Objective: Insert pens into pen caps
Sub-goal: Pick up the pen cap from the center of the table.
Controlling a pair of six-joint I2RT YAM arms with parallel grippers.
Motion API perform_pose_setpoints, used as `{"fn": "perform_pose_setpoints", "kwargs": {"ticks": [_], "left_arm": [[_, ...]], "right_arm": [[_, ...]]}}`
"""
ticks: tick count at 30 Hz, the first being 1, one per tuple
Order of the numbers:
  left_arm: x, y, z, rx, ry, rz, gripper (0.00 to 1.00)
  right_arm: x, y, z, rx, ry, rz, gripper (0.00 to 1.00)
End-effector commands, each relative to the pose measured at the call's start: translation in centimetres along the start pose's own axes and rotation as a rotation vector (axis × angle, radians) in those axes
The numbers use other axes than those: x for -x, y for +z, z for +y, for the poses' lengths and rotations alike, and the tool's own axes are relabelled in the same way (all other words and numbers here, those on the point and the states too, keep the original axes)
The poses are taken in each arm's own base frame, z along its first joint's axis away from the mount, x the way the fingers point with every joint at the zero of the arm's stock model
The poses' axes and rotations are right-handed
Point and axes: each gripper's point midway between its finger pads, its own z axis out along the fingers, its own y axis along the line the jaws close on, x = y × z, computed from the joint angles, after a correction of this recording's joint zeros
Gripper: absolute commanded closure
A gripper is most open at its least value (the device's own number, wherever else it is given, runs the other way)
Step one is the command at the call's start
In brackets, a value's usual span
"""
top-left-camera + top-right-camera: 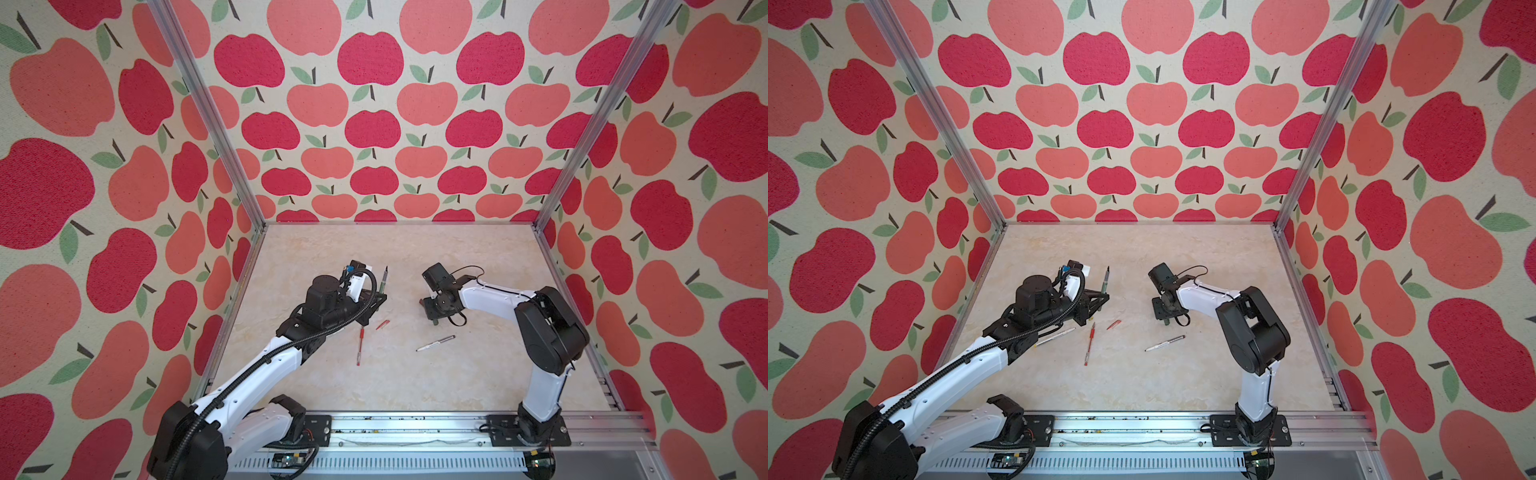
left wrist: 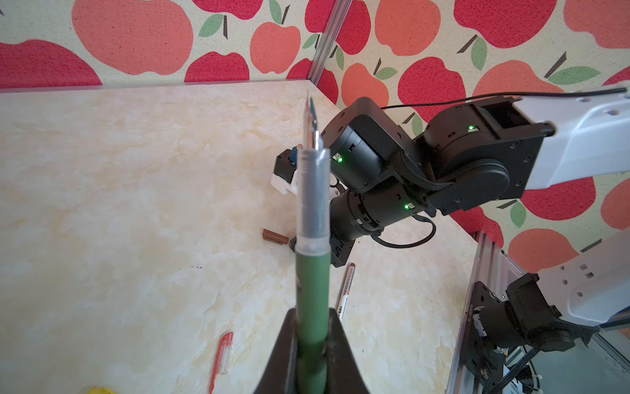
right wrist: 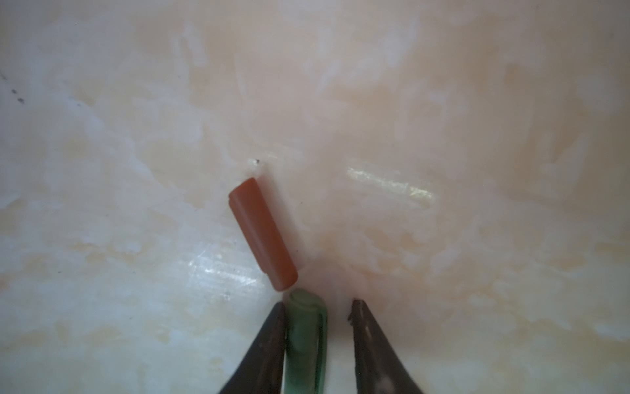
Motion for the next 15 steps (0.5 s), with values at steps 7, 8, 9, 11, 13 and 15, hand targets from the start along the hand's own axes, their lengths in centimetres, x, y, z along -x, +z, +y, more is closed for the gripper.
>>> {"fn": "perform_pose_setpoints", "kwargs": {"ticks": [7,8,9,11,13,15], "left_arm": [[1.29,0.09,-0.23,-0.012,0.035,-0.034,1.0],[1.31,0.05,-0.22,-0.01,0.035,-0.034,1.0],[1.32,0.01,-0.21,-0.008,0.035,-0.036,1.0],[1.43,-0.1,-0.23,-0.006,0.037,-0.041,1.0],[1.42,-0.17,-0.28,-0.007,0.04,-0.042,1.0],[1.44,-0.15,-0.23,-0.005,0.041,-0.04,1.0]], "right_arm": [[-7.0,2.74,-1.25,-0.084,-0.056,0.255,0.69],[-7.04,2.75,-1.16,-0.083,-0.056,0.257,0.7],[-7.14,2.79,-1.15,-0.084,-0.058,0.26,0.7],[-7.36,2.82,-1.13,-0.083,-0.058,0.266,0.73],[-7.56,2.79,-1.17,-0.082,-0.056,0.269,0.77],[-7.55,2.61,-1.19,-0.082,-0.056,0.265,0.8]]}}
